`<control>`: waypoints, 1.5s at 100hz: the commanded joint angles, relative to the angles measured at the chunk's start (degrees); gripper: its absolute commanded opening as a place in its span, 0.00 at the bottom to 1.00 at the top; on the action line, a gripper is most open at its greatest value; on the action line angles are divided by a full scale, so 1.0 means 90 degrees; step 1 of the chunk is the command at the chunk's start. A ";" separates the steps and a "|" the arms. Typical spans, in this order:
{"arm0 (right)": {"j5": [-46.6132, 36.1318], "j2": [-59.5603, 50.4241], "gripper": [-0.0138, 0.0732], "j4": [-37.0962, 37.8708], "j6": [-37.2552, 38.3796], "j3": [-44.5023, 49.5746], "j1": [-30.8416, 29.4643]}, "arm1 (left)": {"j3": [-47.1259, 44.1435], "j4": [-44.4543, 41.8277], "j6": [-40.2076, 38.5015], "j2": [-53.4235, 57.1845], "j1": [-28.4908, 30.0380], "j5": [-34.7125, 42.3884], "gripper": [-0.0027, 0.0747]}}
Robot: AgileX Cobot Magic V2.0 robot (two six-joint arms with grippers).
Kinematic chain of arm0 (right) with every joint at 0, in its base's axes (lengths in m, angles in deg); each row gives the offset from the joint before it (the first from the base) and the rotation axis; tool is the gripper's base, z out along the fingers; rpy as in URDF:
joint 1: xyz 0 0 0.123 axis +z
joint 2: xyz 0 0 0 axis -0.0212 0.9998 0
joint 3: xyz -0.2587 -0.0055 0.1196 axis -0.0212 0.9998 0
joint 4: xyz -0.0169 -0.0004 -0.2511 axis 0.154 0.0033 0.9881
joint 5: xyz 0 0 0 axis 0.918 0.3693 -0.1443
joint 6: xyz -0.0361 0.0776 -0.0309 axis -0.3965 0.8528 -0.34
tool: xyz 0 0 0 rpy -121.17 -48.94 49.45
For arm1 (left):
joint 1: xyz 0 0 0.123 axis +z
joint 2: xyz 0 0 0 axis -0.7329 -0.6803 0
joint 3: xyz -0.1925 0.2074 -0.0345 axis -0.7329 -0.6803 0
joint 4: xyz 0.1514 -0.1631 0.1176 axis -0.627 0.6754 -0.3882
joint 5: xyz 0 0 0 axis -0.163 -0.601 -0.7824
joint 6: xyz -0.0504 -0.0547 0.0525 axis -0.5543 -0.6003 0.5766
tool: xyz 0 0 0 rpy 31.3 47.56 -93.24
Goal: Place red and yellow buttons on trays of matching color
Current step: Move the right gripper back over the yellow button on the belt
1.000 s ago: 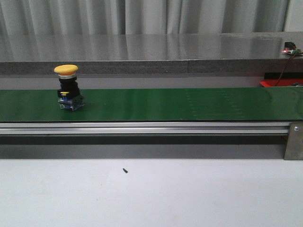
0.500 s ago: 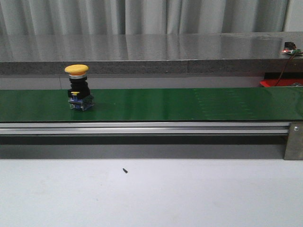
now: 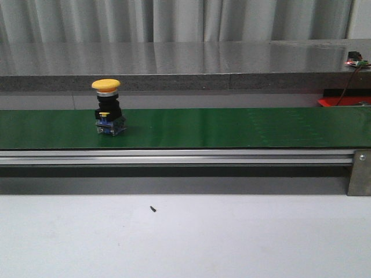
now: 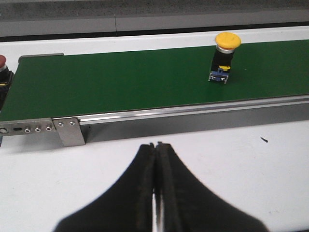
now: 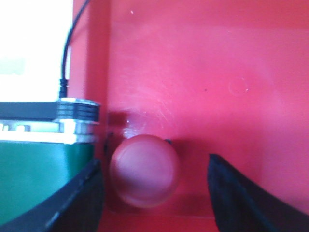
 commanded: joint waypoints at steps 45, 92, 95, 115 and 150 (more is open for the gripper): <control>0.0620 -0.1390 0.69 -0.0042 -0.0919 -0.0138 0.0851 | 0.0161 0.0134 -0.0020 -0.0077 -0.0059 0.0447 0.01; 0.1244 -0.1410 0.69 -0.0048 -0.0946 -0.0138 0.3057 | 0.0161 0.0134 -0.0020 -0.0077 -0.0059 0.0447 0.01; 0.1244 -0.1410 0.69 -0.0048 -0.0946 -0.0138 0.3182 | 0.0161 0.0134 -0.0020 -0.0077 -0.0059 0.0447 0.01; 0.1206 -0.1410 0.69 -0.0111 -0.0946 -0.0138 0.3776 | 0.0161 0.0134 -0.0020 -0.0077 -0.0059 0.0447 0.01; 0.0447 -0.1404 0.69 -0.0349 -0.0946 -0.0145 0.4699 | 0.0161 0.0134 -0.0020 -0.0077 -0.0059 0.0447 0.01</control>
